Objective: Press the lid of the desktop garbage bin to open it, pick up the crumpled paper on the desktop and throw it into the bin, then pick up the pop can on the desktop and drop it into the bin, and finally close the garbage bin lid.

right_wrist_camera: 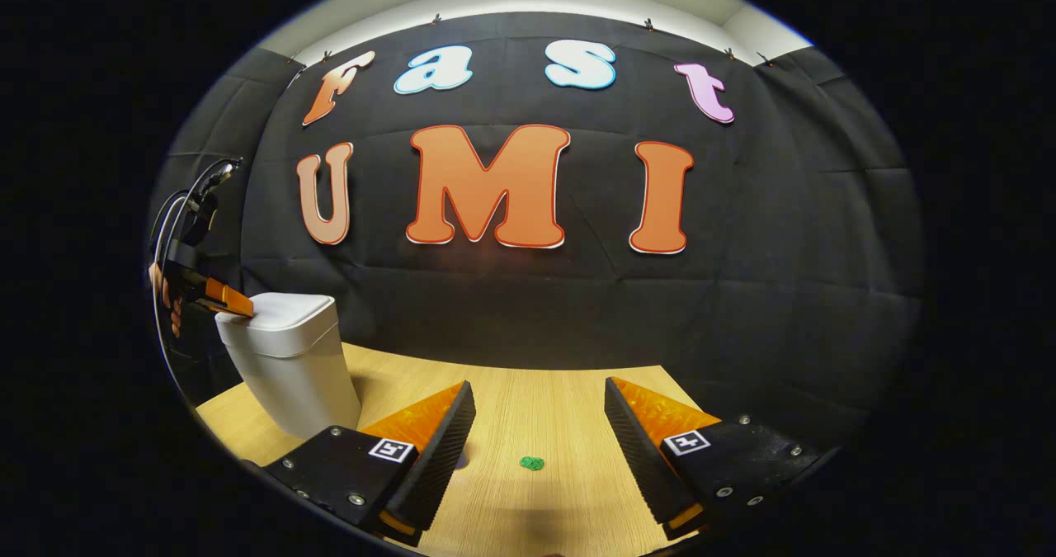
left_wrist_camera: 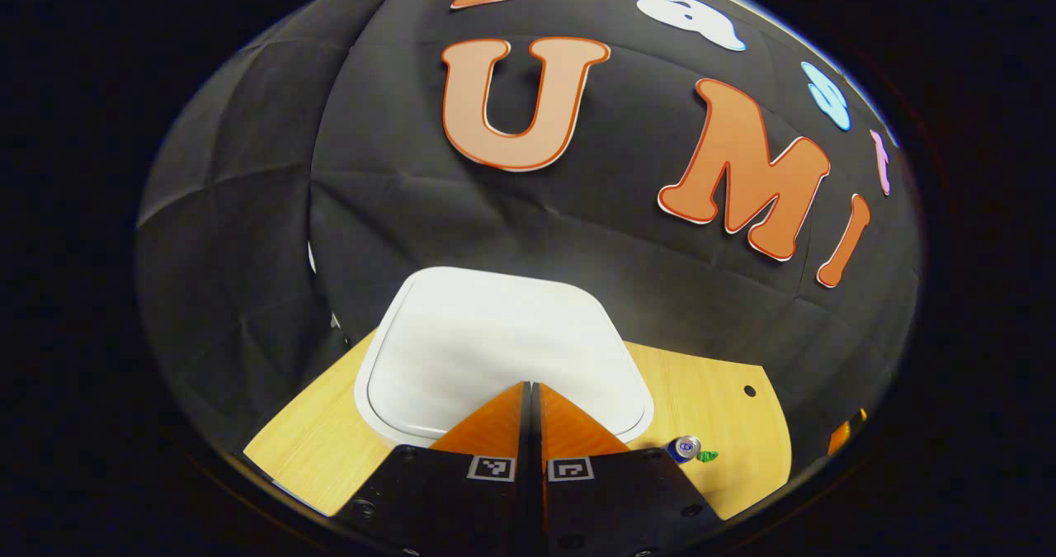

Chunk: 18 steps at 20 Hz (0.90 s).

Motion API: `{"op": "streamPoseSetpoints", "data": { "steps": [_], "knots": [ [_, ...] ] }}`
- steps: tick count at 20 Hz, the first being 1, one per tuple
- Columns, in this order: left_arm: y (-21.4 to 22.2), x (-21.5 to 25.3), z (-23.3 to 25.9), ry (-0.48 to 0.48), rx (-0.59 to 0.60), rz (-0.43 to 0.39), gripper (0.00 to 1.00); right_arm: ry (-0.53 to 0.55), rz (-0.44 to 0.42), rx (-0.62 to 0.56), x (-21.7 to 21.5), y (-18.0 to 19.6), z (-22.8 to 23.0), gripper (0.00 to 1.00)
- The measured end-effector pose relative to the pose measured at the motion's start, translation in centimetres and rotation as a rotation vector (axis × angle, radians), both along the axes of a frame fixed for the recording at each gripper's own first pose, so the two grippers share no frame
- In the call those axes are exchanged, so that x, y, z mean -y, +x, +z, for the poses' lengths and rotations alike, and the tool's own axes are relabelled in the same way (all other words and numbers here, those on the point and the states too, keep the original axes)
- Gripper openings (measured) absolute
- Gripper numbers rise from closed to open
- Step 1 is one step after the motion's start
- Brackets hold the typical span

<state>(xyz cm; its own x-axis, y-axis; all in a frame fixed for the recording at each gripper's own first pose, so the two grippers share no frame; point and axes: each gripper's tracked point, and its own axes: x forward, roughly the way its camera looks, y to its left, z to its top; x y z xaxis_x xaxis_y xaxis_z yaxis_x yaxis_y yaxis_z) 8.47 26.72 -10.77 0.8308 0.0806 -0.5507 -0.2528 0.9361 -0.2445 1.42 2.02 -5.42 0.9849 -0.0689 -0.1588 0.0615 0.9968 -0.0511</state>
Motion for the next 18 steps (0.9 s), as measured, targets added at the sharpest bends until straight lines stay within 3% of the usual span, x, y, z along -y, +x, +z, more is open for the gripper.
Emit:
{"op": "streamPoseSetpoints", "data": {
  "steps": [2, 4, 7, 11, 14, 18],
  "knots": [
    [0.0, 0.2, 0.3, 0.031, 0.019, -0.018, 0.00, 0.003, 0.004, 0.004, 0.0, -0.2, 0.1, 0.94],
    [0.1, -1.7, 1.6, 0.167, 0.044, 0.056, 0.00, 0.002, 0.004, 0.004, 0.0, -0.1, 0.2, 0.94],
    [-0.3, -1.5, 5.4, 0.253, 0.161, 0.071, 0.01, -0.002, 0.013, 0.002, -0.3, -0.3, 0.1, 0.94],
    [-0.8, -0.4, 10.3, 0.363, 0.332, 0.061, 0.10, -0.009, 0.019, 0.003, -0.3, -0.6, 0.1, 0.94],
    [-1.8, 1.6, 12.0, 0.373, 0.374, 0.015, 0.20, -0.012, 0.020, 0.003, -0.4, -0.6, 0.2, 0.94],
    [-3.7, 4.3, 14.3, 0.391, 0.448, -0.034, 0.97, -0.025, 0.026, 0.012, -0.3, -0.3, 0.2, 0.94]
  ]
}}
